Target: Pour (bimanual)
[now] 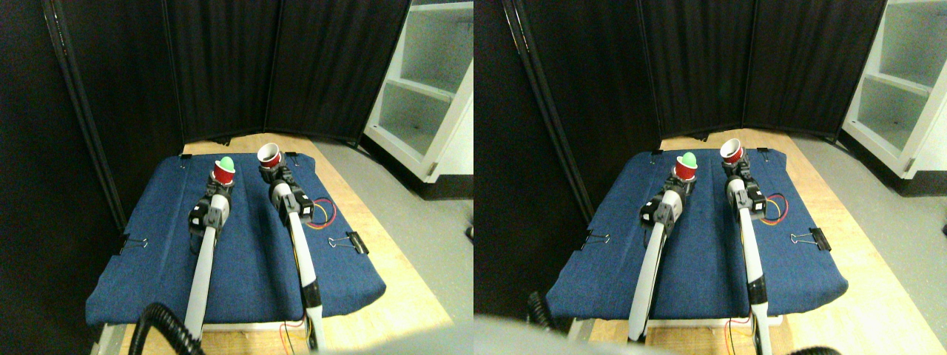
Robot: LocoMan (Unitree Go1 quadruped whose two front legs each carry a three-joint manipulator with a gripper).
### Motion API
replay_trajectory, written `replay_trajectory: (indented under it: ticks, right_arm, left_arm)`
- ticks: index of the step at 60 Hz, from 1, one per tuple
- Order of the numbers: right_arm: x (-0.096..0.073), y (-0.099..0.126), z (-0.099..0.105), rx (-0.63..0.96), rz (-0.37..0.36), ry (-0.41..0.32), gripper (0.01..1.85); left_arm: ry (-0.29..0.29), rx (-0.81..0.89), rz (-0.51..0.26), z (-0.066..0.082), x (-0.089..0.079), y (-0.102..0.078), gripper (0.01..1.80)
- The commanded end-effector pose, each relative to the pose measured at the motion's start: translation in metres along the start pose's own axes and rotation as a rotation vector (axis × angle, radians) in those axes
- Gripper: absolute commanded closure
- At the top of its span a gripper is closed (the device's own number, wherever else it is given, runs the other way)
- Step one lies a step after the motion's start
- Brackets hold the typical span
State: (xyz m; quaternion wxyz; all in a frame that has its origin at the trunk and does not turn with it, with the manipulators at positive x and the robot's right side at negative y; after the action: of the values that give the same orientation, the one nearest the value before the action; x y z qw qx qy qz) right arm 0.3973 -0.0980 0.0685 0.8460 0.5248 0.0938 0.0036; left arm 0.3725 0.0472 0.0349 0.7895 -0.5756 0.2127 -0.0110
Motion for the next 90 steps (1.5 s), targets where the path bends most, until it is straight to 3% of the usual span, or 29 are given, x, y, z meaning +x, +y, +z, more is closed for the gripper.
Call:
replay_trajectory:
  ticks: [1, 22, 41, 56, 90]
  right_arm:
    - [-0.001, 0.004, 0.006, 0.003, 0.058, -0.019, 1.51]
    - [-0.006, -0.015, 0.0, 0.144, 0.06, -0.027, 1.49]
    - [-0.014, -0.034, -0.007, 0.267, 0.016, -0.043, 1.5]
    - [-0.014, -0.049, -0.013, 0.286, 0.023, -0.052, 1.5]
    - [-0.011, -0.078, -0.018, 0.411, -0.038, -0.095, 1.52]
  left_arm:
    - [-0.027, -0.017, -0.04, 0.004, 0.0, 0.003, 1.48]
    - [-0.128, -0.069, -0.066, 0.011, 0.001, 0.04, 1.48]
    - [-0.176, -0.08, -0.053, 0.019, 0.003, 0.063, 1.48]
    - [-0.188, -0.086, -0.047, 0.023, 0.004, 0.067, 1.48]
    - [-0.185, -0.129, -0.054, 0.02, 0.012, 0.068, 1.48]
